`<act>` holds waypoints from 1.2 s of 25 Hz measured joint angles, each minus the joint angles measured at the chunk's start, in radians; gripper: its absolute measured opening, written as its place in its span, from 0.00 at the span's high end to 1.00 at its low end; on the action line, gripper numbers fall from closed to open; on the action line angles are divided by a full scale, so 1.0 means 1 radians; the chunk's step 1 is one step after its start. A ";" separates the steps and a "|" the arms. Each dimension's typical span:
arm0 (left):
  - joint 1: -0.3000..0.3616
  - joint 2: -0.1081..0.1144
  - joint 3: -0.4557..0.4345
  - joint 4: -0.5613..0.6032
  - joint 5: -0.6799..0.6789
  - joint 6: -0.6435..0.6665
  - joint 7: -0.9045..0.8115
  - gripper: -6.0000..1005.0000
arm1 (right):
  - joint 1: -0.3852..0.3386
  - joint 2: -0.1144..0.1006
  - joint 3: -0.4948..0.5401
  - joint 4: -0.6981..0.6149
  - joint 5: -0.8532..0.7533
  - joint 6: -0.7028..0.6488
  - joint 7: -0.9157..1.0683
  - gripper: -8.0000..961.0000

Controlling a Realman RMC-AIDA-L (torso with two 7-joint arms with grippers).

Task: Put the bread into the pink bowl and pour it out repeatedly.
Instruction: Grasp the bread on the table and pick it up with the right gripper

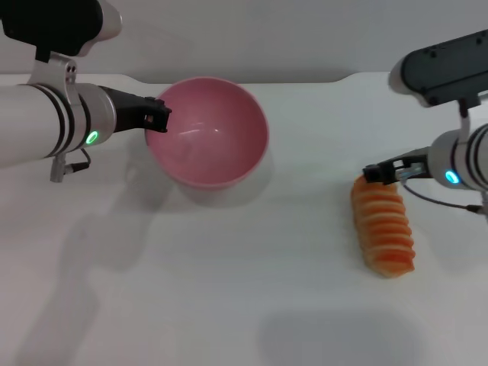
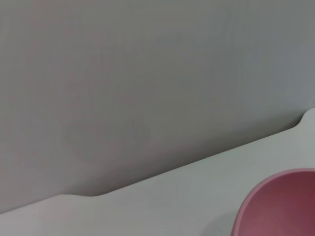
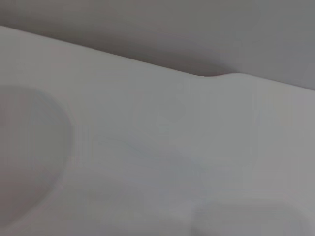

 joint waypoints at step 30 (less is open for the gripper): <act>-0.016 0.000 0.006 -0.002 -0.003 0.000 0.001 0.96 | 0.052 0.001 -0.035 0.162 0.104 -0.111 0.002 0.25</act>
